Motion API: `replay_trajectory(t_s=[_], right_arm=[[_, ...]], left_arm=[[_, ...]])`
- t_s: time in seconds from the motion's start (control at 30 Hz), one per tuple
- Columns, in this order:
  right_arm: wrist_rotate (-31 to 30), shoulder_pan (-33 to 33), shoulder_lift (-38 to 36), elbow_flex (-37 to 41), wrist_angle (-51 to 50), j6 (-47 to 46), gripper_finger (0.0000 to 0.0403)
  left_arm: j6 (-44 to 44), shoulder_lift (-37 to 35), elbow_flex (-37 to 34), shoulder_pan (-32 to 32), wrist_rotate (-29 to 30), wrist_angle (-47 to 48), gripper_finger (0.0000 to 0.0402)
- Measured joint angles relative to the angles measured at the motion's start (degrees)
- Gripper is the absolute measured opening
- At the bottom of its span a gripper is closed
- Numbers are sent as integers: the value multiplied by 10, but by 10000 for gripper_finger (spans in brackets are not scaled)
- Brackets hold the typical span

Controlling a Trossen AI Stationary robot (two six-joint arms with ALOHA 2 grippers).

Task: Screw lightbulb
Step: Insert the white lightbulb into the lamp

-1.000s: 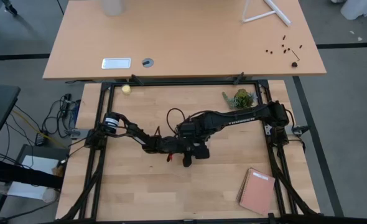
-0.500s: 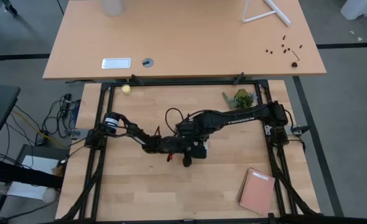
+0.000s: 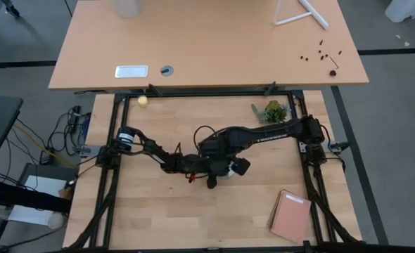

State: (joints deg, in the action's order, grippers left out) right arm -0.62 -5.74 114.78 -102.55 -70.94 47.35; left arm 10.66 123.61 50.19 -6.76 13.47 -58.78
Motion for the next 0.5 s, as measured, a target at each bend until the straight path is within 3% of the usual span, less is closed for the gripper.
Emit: replay_trajectory(t_s=[0.37, 0.5], right_arm=[[9, 2, 6, 28, 19, -55, 258], [8, 2, 6, 31, 23, -147, 252]], left_arm=[[1, 0, 0, 0, -2, 0, 191], [0, 0, 0, 0, -2, 0, 191]])
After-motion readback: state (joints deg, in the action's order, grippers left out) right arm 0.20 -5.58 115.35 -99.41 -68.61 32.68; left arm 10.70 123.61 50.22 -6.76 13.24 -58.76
